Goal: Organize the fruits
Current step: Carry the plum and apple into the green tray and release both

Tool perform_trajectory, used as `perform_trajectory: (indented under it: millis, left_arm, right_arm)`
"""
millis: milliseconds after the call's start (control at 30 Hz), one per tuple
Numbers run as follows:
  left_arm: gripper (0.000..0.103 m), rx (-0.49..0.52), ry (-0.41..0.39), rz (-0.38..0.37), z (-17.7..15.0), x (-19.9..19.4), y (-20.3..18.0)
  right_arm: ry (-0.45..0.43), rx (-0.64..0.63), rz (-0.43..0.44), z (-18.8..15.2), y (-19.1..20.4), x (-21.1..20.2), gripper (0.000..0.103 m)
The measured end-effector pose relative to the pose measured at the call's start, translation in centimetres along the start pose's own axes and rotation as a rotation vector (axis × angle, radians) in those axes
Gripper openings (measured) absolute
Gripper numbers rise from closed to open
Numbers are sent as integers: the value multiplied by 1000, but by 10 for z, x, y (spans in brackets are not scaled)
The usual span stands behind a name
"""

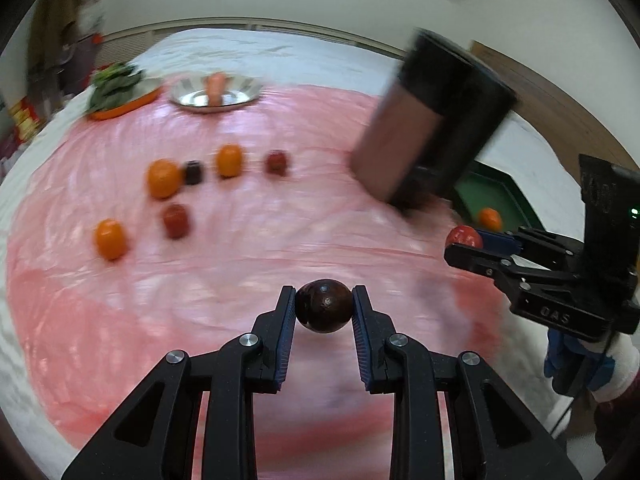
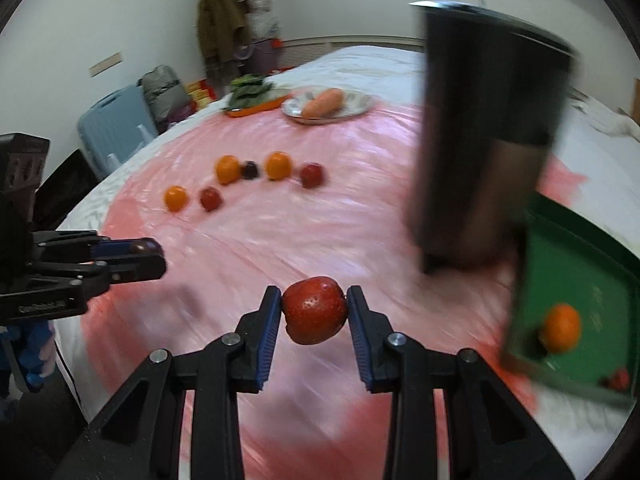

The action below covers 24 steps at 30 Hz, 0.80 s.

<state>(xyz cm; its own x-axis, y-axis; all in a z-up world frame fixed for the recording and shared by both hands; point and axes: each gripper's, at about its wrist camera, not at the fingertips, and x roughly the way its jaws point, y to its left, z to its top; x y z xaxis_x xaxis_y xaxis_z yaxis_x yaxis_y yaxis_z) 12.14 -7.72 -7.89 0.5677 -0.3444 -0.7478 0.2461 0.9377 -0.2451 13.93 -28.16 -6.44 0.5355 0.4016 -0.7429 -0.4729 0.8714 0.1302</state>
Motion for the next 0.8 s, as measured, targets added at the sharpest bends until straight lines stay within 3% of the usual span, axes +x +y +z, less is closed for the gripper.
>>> perform_trajectory:
  millis: [433, 800]
  left_arm:
    - [24, 217, 71, -151, 16, 43, -150]
    - [24, 317, 95, -246, 76, 114, -268]
  right_arm:
    - [-47, 189, -210, -57, -136, -74, 41]
    - [-84, 343, -383, -74, -259, -101, 41]
